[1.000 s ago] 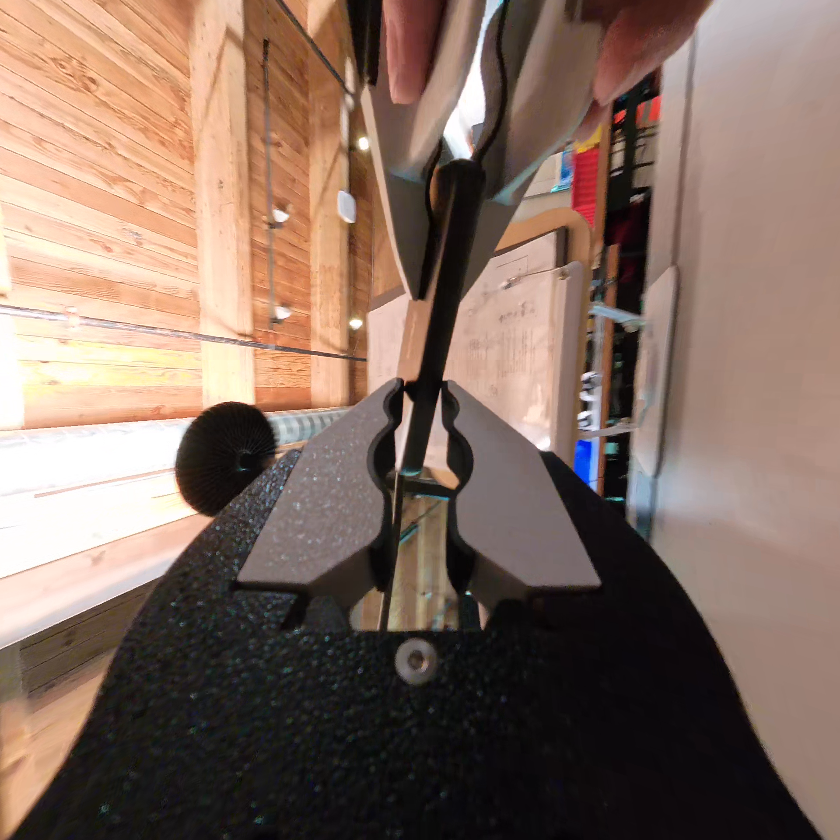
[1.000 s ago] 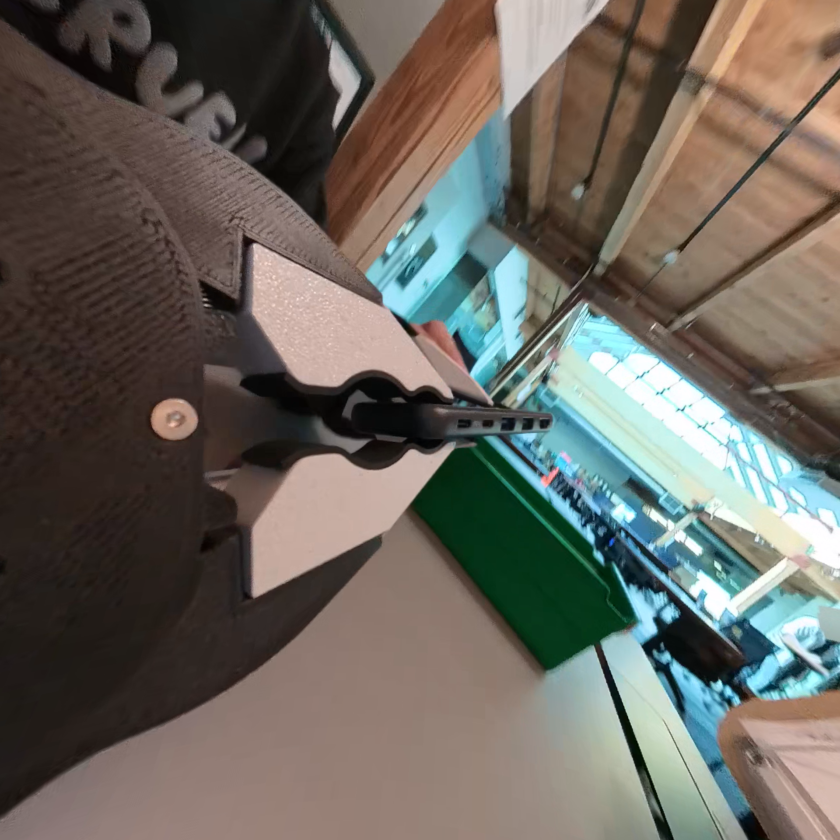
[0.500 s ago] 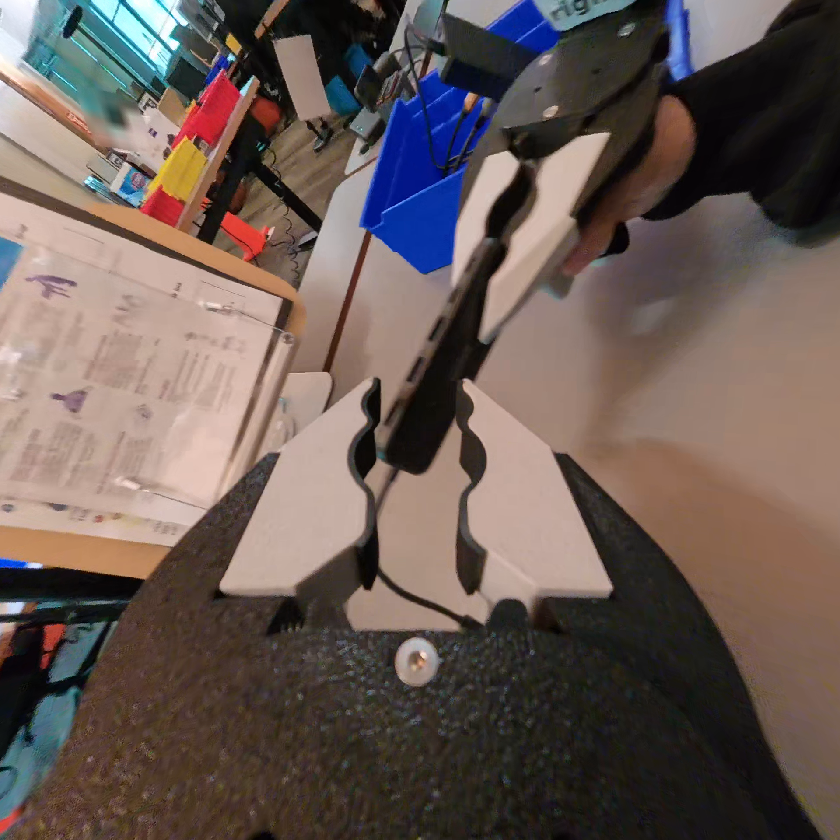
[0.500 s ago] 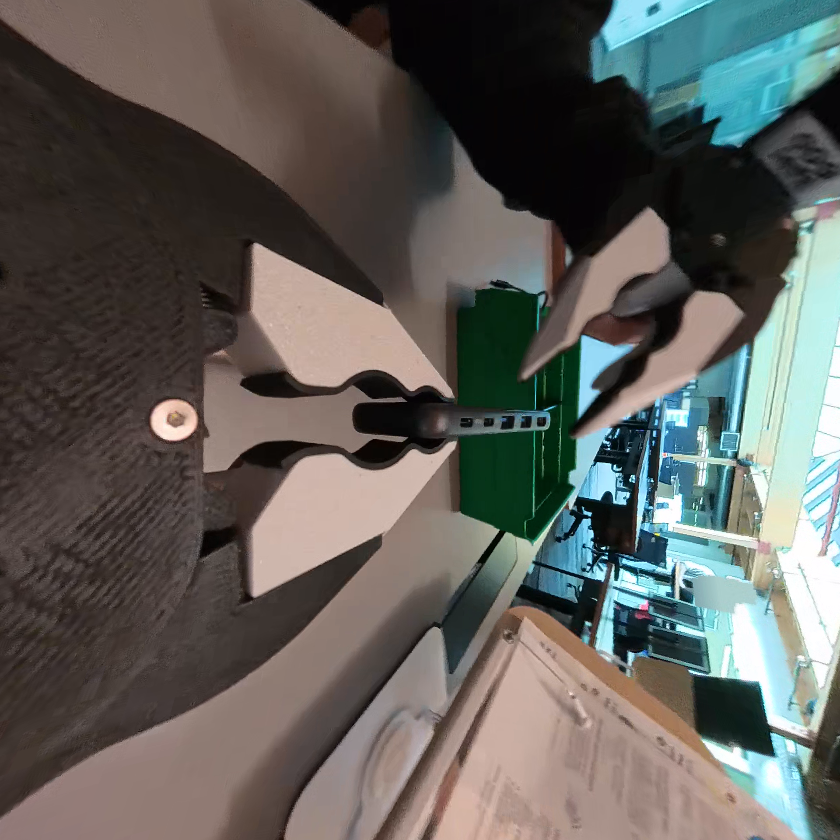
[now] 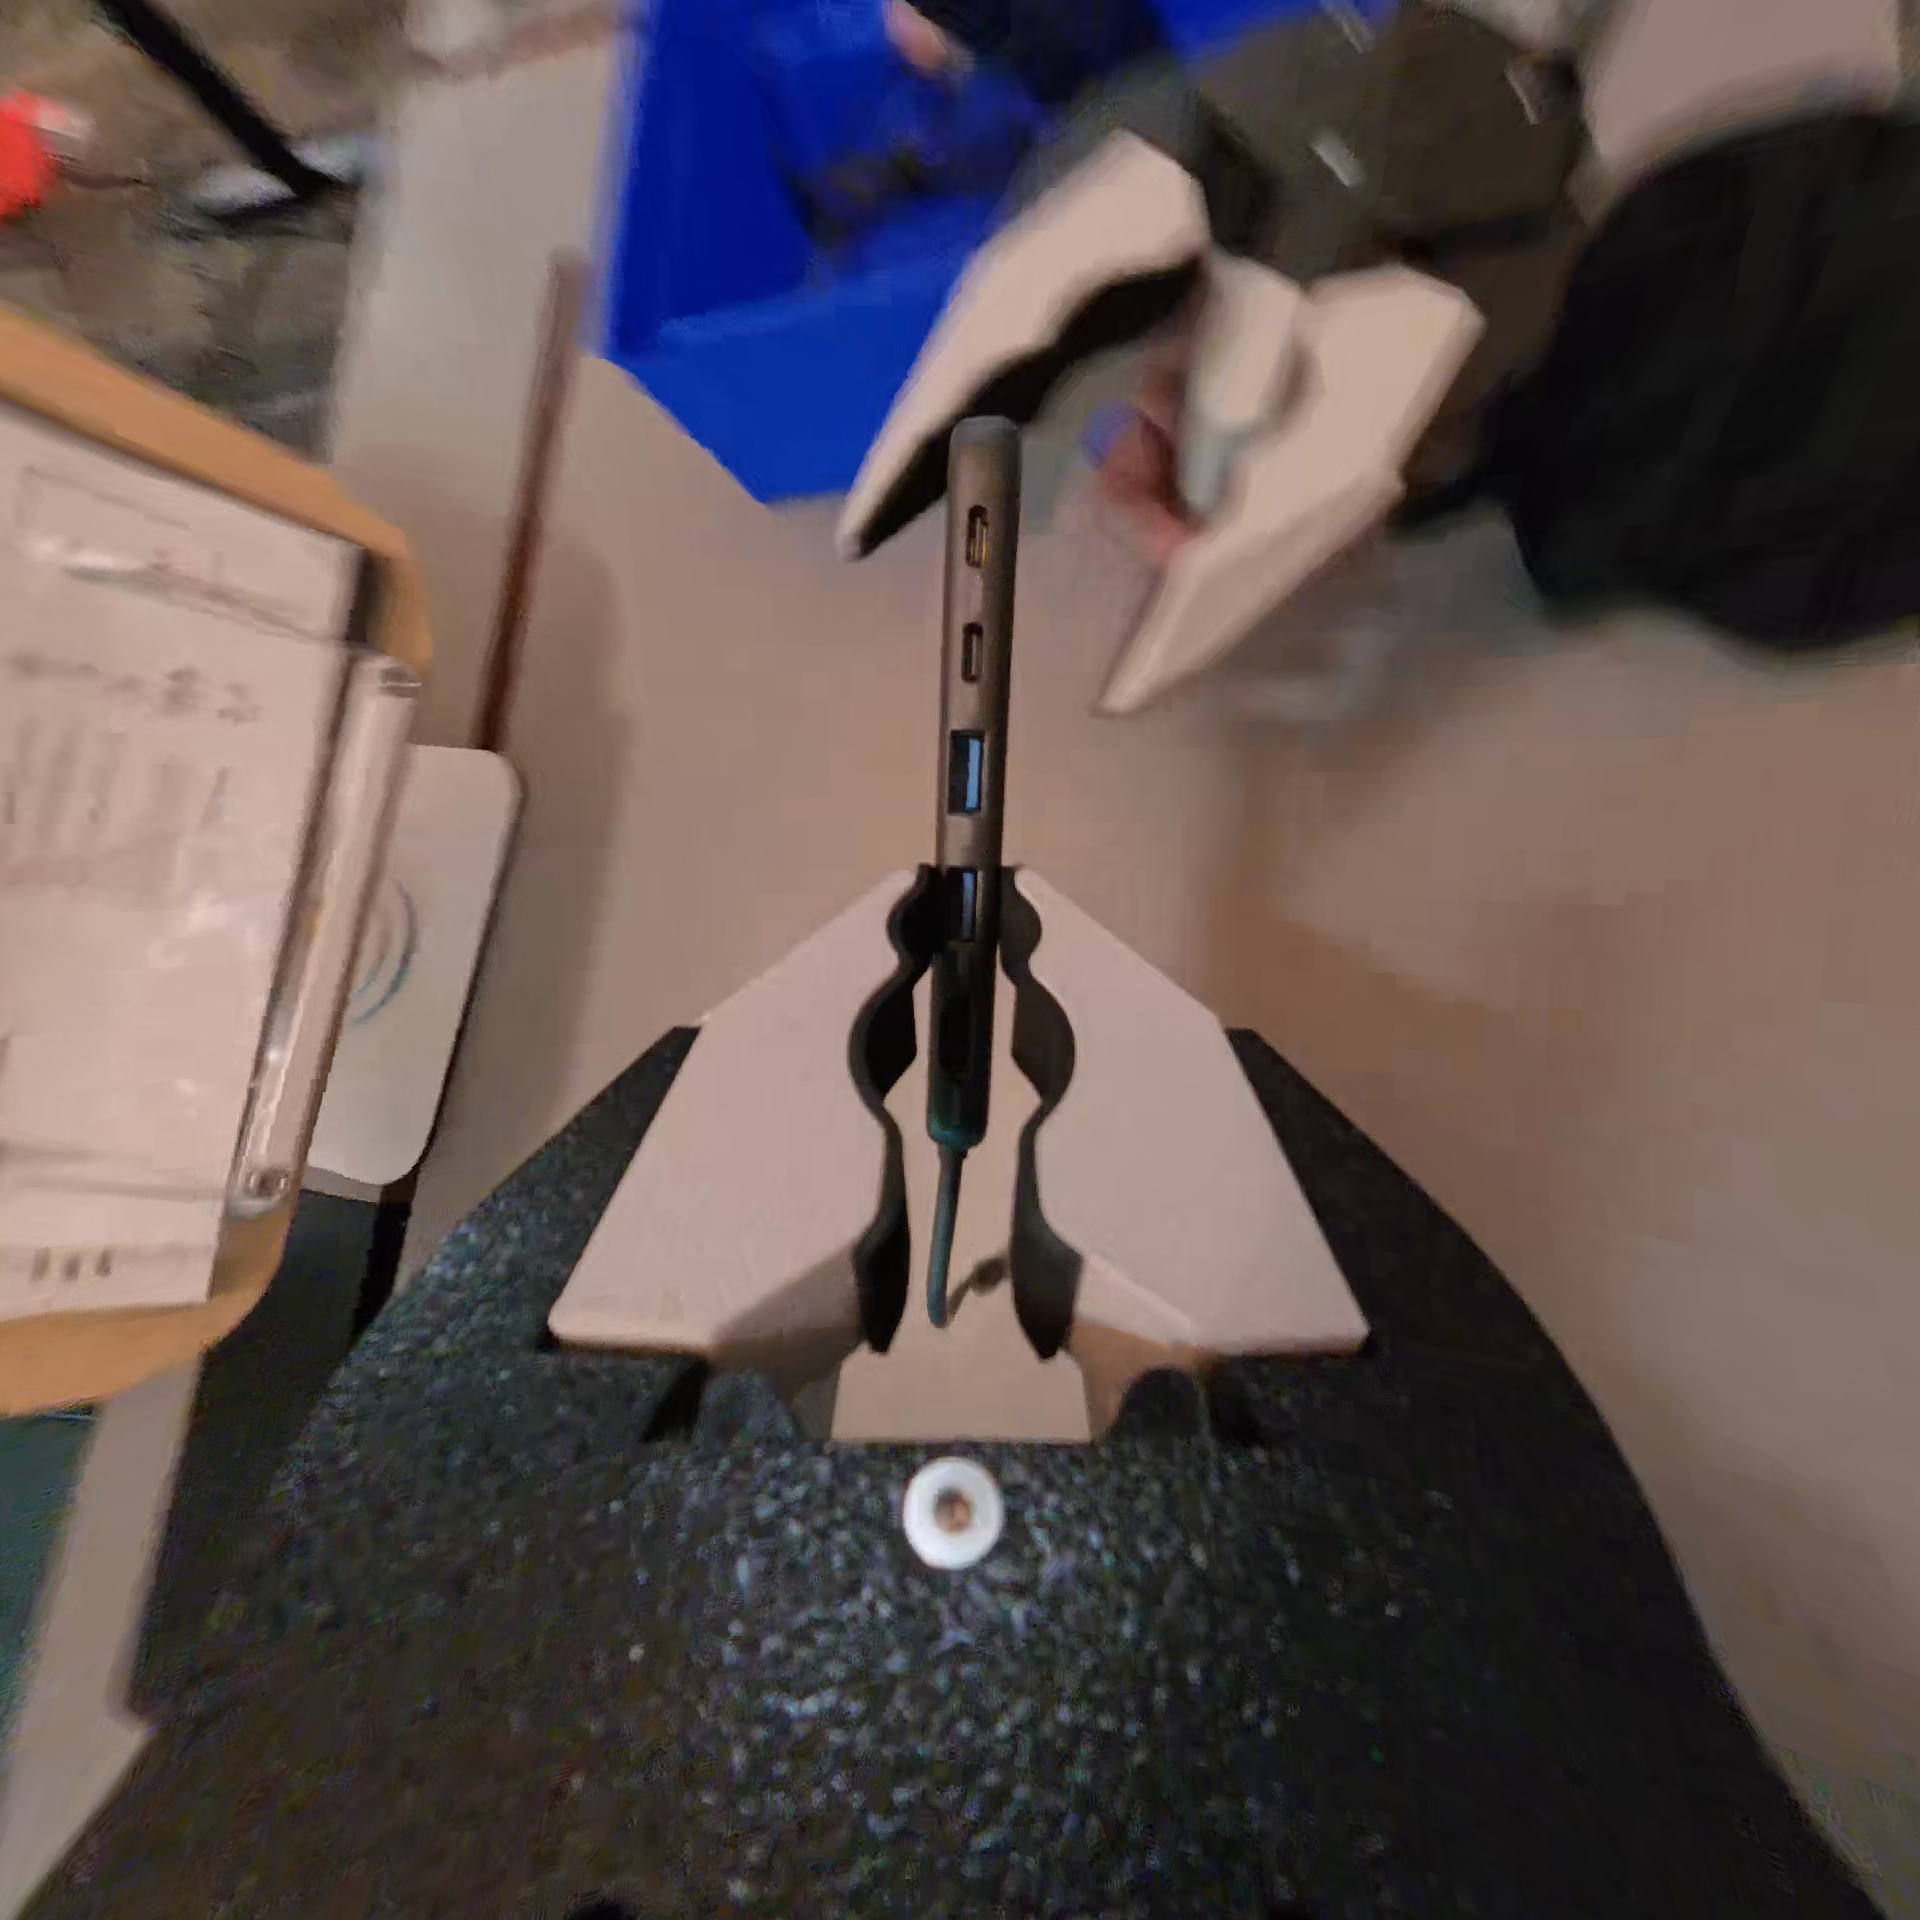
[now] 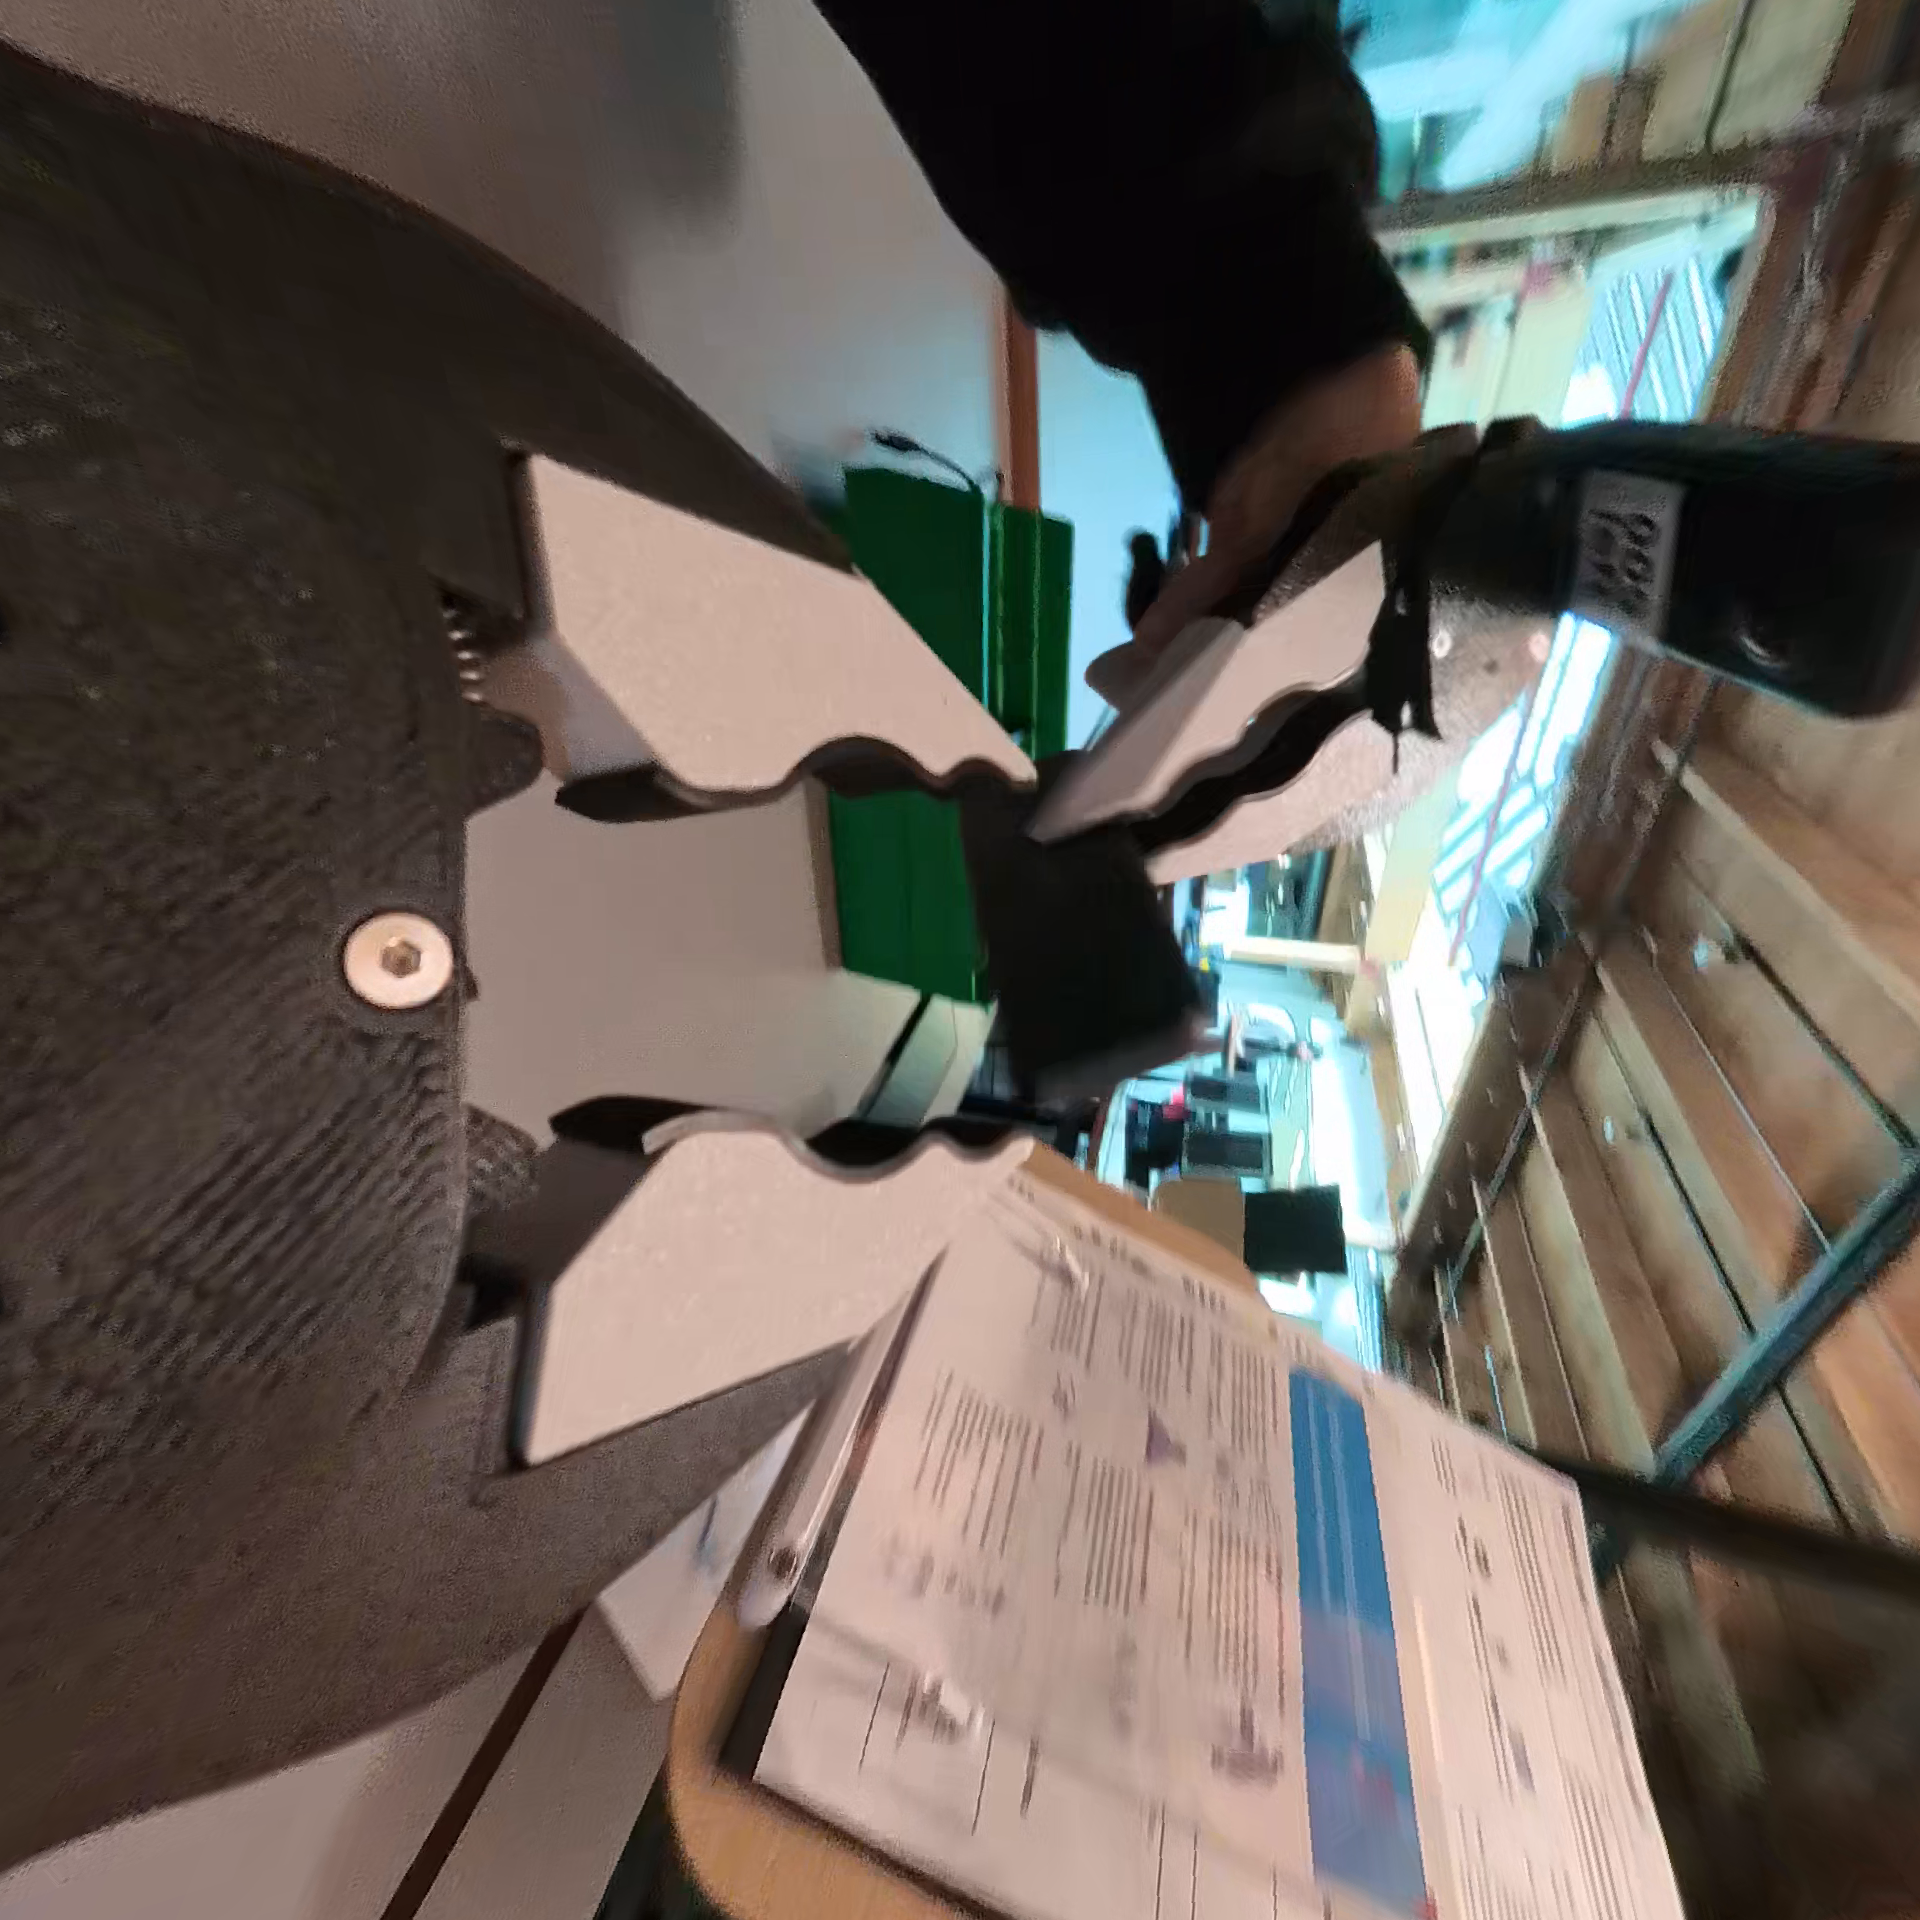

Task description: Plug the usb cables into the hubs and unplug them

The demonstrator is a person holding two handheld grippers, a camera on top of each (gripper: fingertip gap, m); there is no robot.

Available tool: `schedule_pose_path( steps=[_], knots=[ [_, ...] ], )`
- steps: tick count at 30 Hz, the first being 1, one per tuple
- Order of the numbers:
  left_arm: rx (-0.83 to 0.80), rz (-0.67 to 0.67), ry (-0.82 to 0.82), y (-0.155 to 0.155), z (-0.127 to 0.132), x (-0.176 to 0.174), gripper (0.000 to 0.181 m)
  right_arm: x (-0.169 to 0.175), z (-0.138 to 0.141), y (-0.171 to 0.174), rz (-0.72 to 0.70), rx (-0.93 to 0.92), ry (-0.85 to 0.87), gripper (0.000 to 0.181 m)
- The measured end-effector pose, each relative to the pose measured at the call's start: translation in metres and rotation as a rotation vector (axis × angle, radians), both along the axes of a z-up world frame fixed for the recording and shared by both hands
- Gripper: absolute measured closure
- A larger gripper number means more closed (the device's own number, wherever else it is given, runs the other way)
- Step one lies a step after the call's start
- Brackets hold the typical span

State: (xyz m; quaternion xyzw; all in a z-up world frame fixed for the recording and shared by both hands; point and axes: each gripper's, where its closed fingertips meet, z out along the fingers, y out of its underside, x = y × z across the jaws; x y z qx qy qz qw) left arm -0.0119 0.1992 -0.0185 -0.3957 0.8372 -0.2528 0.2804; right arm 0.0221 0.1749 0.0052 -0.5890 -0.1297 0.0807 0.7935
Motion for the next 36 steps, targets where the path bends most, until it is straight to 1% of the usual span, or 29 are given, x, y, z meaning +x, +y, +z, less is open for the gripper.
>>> schedule_pose_path(
  steps=[1, 2, 3, 5, 6, 8, 10, 11, 13, 14, 16, 18, 20, 21, 23, 24, 26, 27, 28, 29, 30, 33, 36],
  knots=[
    [-0.093, 0.094, -0.103, 0.01, 0.013, 0.01, 0.172, 0.006, 0.002, 0.001, -0.049, 0.008, 0.008, 0.11],
    [-0.221, 0.192, -0.223, 0.021, 0.027, 0.019, 0.173, 0.011, 0.002, 0.003, -0.094, 0.003, 0.005, 0.103],
    [-0.377, 0.27, -0.342, 0.031, 0.041, 0.024, 0.173, 0.011, 0.0, 0.006, -0.121, -0.014, -0.009, 0.103],
    [-0.679, 0.355, -0.551, 0.043, 0.06, 0.027, 0.172, 0.008, -0.007, 0.014, -0.175, -0.046, -0.045, 0.099],
    [-0.805, 0.407, -0.634, 0.05, 0.063, 0.026, 0.173, 0.005, -0.011, 0.018, -0.203, -0.052, -0.077, 0.1],
    [-1.017, 0.464, -0.716, 0.056, 0.052, 0.025, 0.173, 0.002, -0.019, 0.025, -0.298, -0.061, -0.177, 0.1],
    [-1.246, 0.498, -0.756, 0.056, 0.036, 0.024, 0.172, 0.001, -0.027, 0.031, -0.39, -0.069, -0.288, 0.095],
    [-1.37, 0.505, -0.754, 0.055, 0.027, 0.024, 0.173, -0.002, -0.032, 0.034, -0.407, -0.078, -0.328, 0.092],
    [-1.588, 0.506, -0.719, 0.053, 0.01, 0.025, 0.173, -0.006, -0.044, 0.04, -0.41, -0.113, -0.362, 0.096],
    [-1.662, 0.498, -0.706, 0.052, 0.002, 0.025, 0.173, -0.006, -0.05, 0.043, -0.416, -0.137, -0.359, 0.099],
    [-1.73, 0.488, -0.687, 0.049, -0.013, 0.025, 0.173, 0.001, -0.063, 0.048, -0.445, -0.199, -0.365, 0.102],
    [-1.761, 0.511, -0.703, 0.05, -0.027, 0.024, 0.173, 0.0, -0.075, 0.052, -0.422, -0.234, -0.375, 0.105],
    [-1.827, 0.564, -0.706, 0.054, -0.038, 0.021, 0.173, -0.007, -0.08, 0.055, -0.379, -0.23, -0.378, 0.112],
    [-1.817, 0.566, -0.72, 0.055, -0.04, 0.02, 0.173, -0.011, -0.083, 0.056, -0.362, -0.24, -0.38, 0.117],
    [-1.789, 0.582, -0.748, 0.057, -0.044, 0.018, 0.173, -0.022, -0.089, 0.06, -0.321, -0.269, -0.374, 0.118],
    [-1.8, 0.589, -0.75, 0.056, -0.045, 0.018, 0.173, -0.024, -0.093, 0.062, -0.324, -0.292, -0.366, 0.116],
    [-1.8, 0.597, -0.746, 0.052, -0.047, 0.019, 0.173, -0.024, -0.092, 0.063, -0.357, -0.294, -0.354, 0.113],
    [-1.783, 0.607, -0.753, 0.049, -0.048, 0.019, 0.173, -0.022, -0.091, 0.063, -0.378, -0.292, -0.361, 0.115],
    [-1.794, 0.613, -0.772, 0.049, -0.048, 0.019, 0.173, -0.018, -0.089, 0.062, -0.411, -0.289, -0.355, 0.121],
    [-1.808, 0.605, -0.777, 0.049, -0.047, 0.018, 0.173, -0.019, -0.091, 0.062, -0.404, -0.306, -0.36, 0.126],
    [-1.814, 0.596, -0.771, 0.049, -0.047, 0.019, 0.173, -0.022, -0.093, 0.061, -0.385, -0.314, -0.364, 0.135],
    [-1.829, 0.58, -0.749, 0.047, -0.047, 0.019, 0.172, -0.02, -0.094, 0.061, -0.371, -0.327, -0.37, 0.135],
    [-1.786, 0.513, -0.697, 0.044, -0.043, 0.018, 0.172, -0.019, -0.088, 0.056, -0.28, -0.326, -0.307, 0.136]
  ],
)
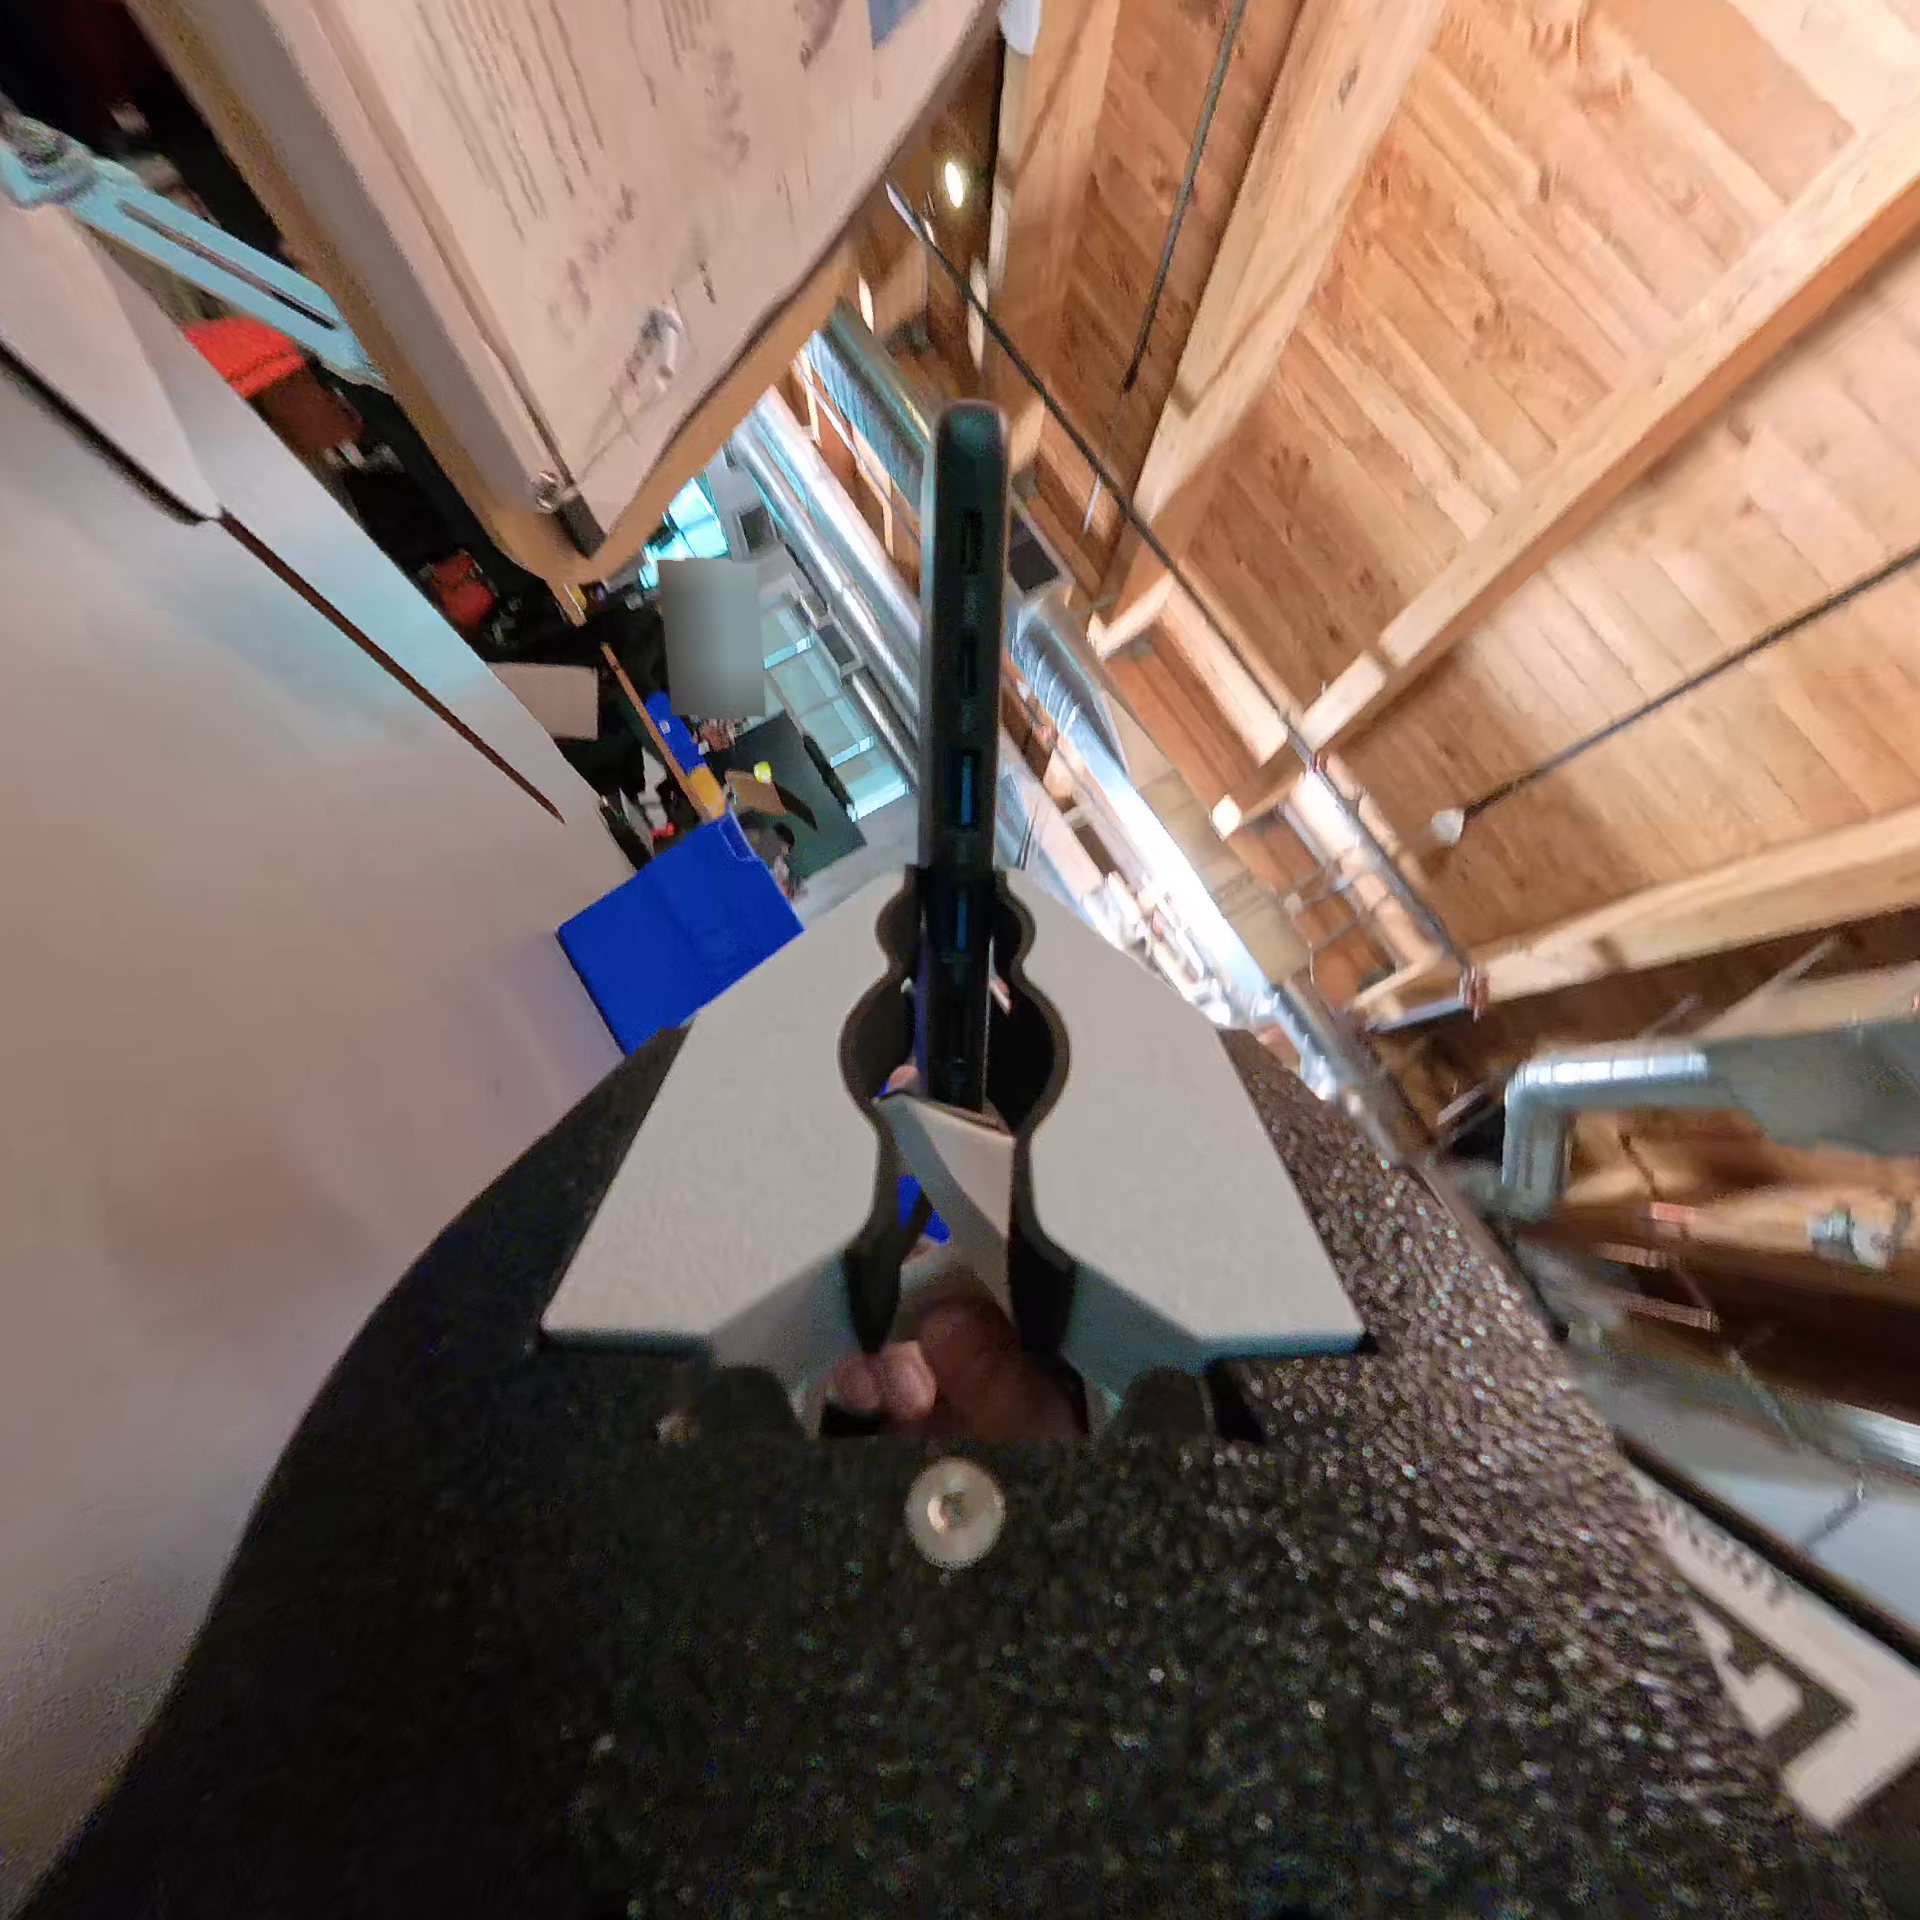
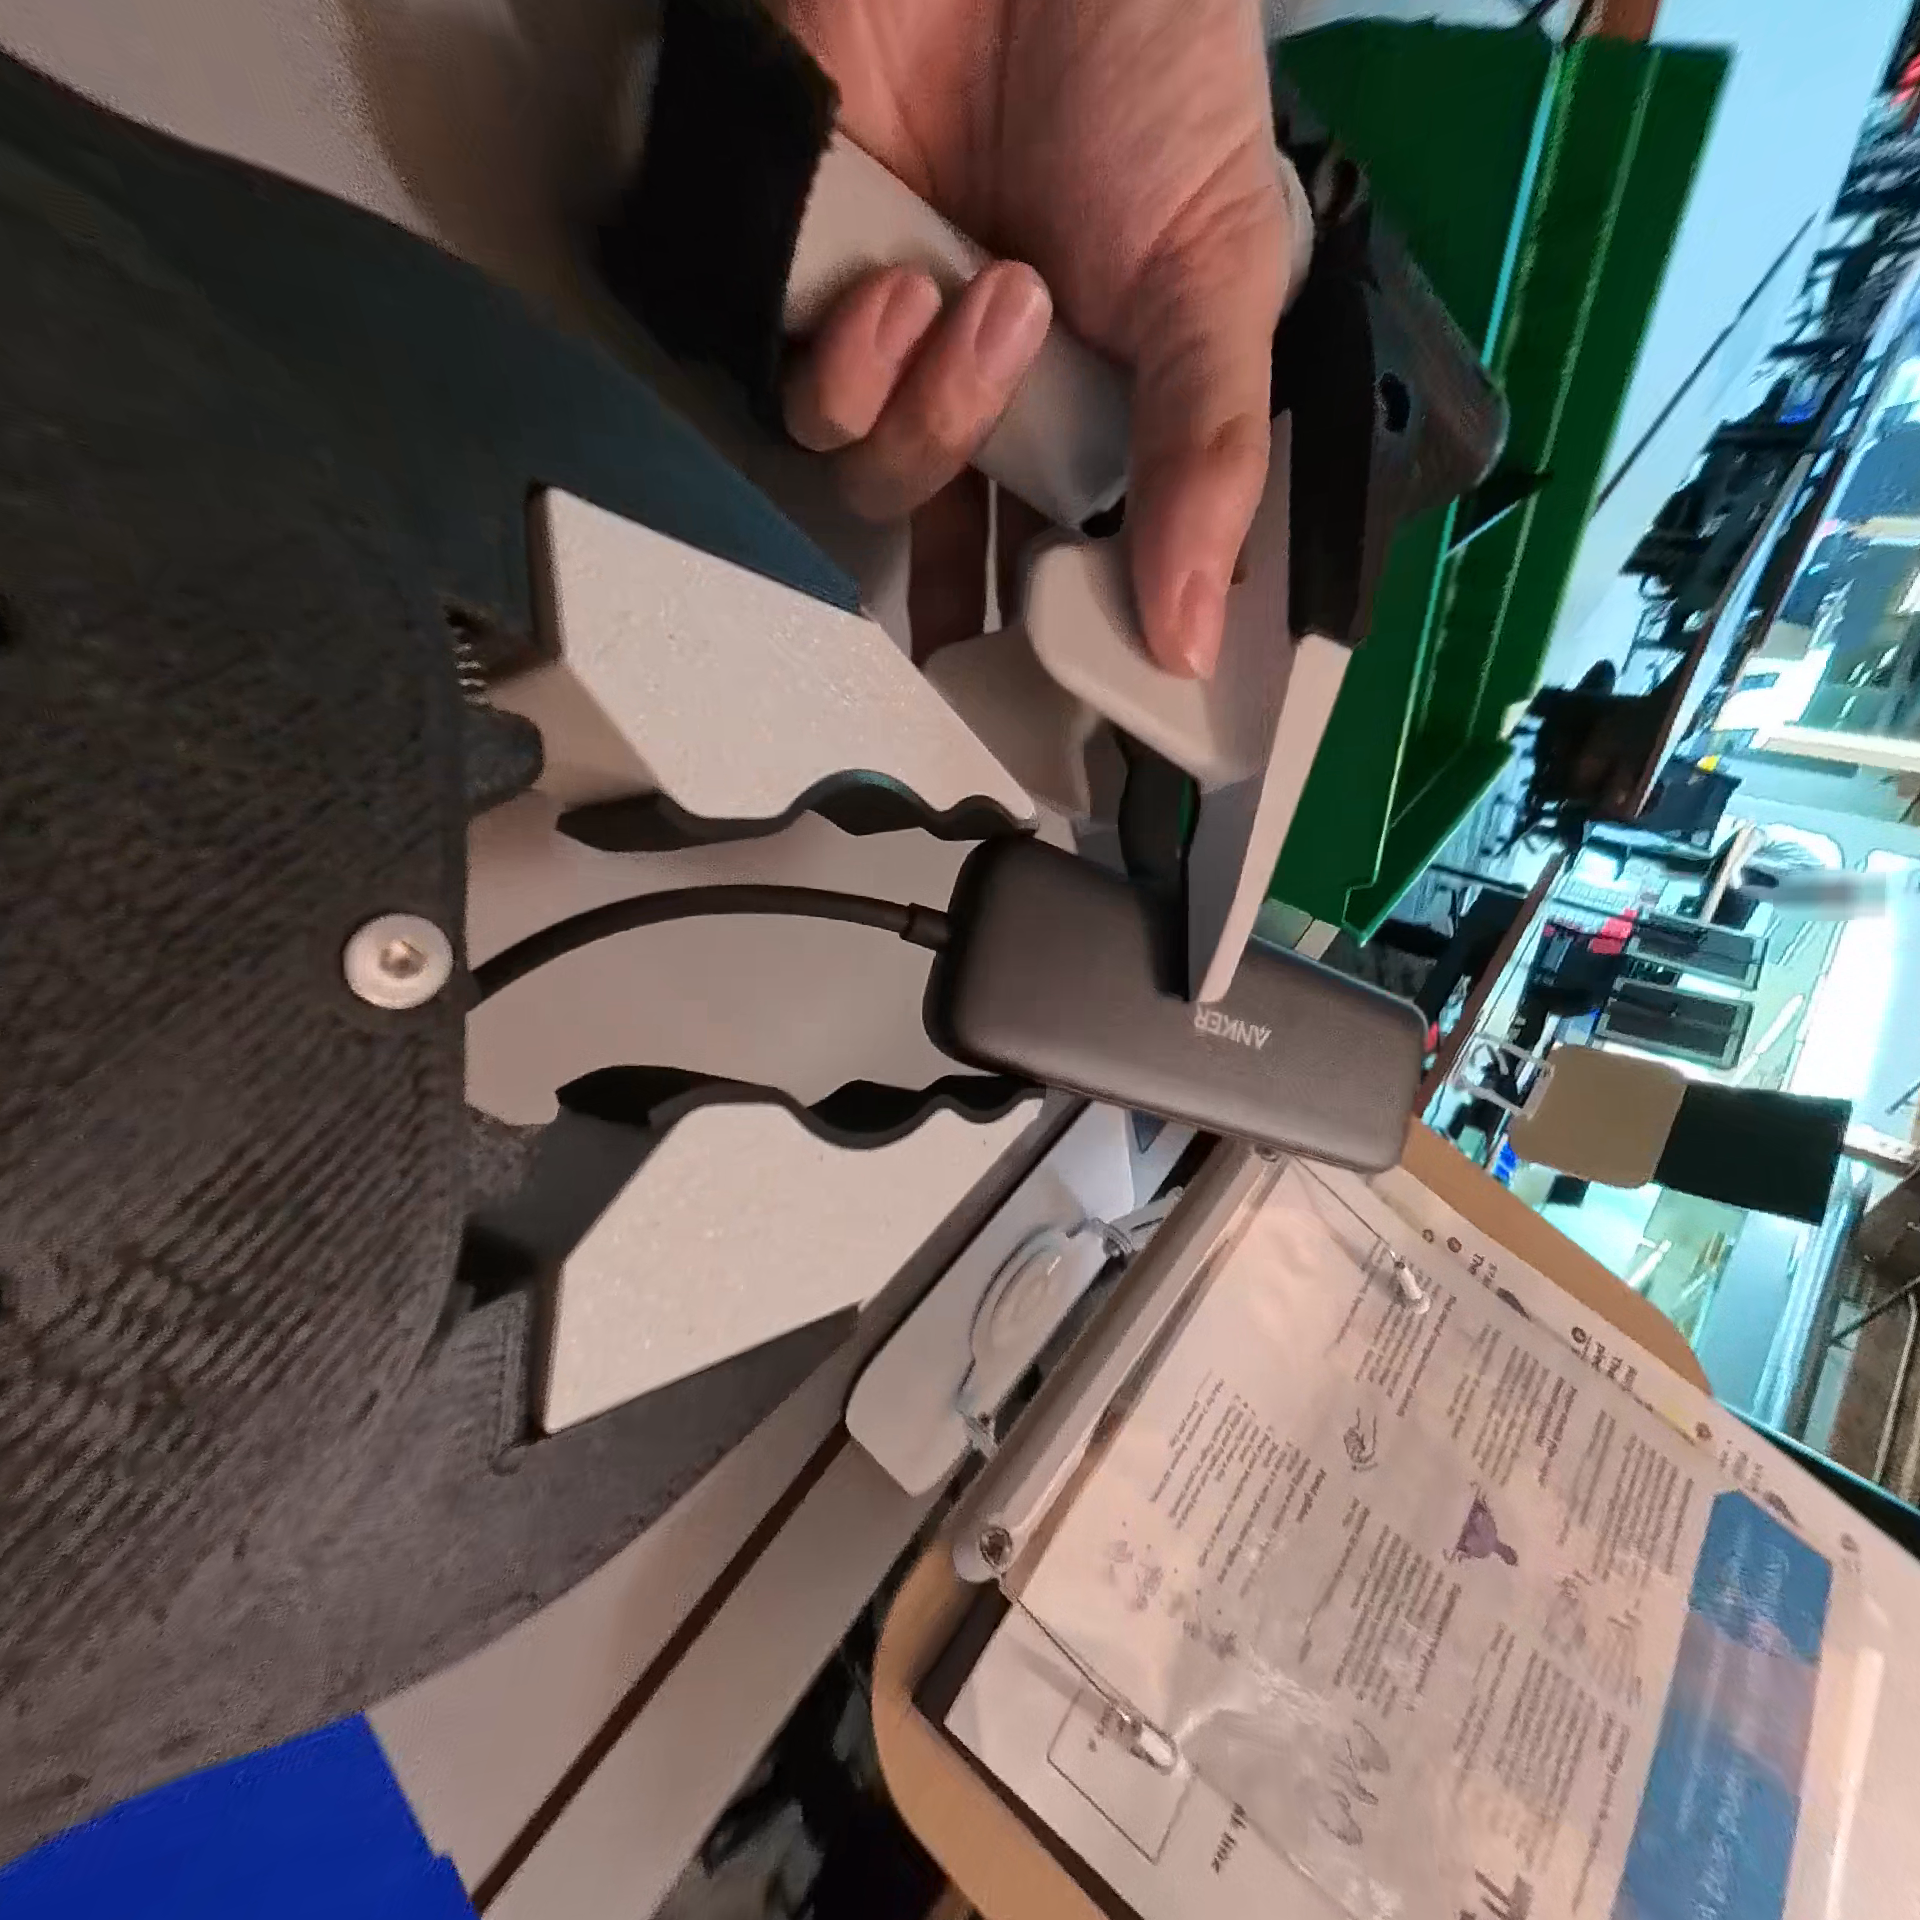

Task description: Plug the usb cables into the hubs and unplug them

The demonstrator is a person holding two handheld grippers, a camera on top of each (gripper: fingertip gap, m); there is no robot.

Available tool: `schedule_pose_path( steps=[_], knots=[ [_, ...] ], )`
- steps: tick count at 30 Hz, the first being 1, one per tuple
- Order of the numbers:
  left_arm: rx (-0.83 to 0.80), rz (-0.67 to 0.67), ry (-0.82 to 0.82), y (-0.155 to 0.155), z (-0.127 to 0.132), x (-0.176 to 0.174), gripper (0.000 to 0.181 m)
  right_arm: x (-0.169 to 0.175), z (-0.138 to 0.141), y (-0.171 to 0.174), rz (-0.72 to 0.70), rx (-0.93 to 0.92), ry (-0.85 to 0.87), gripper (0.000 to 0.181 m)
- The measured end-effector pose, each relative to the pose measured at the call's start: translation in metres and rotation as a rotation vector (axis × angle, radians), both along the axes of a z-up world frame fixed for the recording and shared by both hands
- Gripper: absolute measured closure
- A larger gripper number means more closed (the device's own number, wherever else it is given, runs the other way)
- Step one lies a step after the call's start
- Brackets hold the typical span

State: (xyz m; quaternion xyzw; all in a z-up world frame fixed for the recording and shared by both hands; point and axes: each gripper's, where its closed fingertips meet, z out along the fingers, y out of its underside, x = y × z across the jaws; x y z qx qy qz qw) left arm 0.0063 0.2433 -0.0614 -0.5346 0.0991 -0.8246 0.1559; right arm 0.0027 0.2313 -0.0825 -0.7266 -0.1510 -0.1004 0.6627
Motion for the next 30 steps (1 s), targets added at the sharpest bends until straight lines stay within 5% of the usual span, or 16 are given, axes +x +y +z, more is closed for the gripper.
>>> schedule_pose_path(
  steps=[6, 9, 12, 18, 24, 30],
  knots=[
    [0.292, 0.011, 0.194, 0.019, -0.001, -0.006, 0.134, 0.002, 0.009, -0.013, 0.204, -0.039, 0.32, 0.136],
    [0.383, 0.036, 0.272, 0.024, 0.0, -0.009, 0.118, 0.0, 0.012, -0.017, 0.268, -0.033, 0.344, 0.136],
    [0.332, -0.052, 0.237, 0.014, 0.007, -0.01, 0.123, -0.006, 0.006, -0.018, 0.289, -0.056, 0.256, 0.136],
    [0.178, -0.125, 0.178, 0.007, -0.006, -0.004, 0.169, -0.014, -0.015, -0.01, 0.231, -0.092, 0.012, 0.136],
    [-0.165, -0.134, 0.087, 0.019, -0.012, -0.003, 0.173, -0.008, -0.007, -0.003, 0.133, 0.052, -0.044, 0.133],
    [-0.151, -0.128, 0.083, 0.012, -0.004, -0.004, 0.172, -0.007, -0.003, -0.002, 0.11, 0.097, -0.044, 0.13]
  ],
)
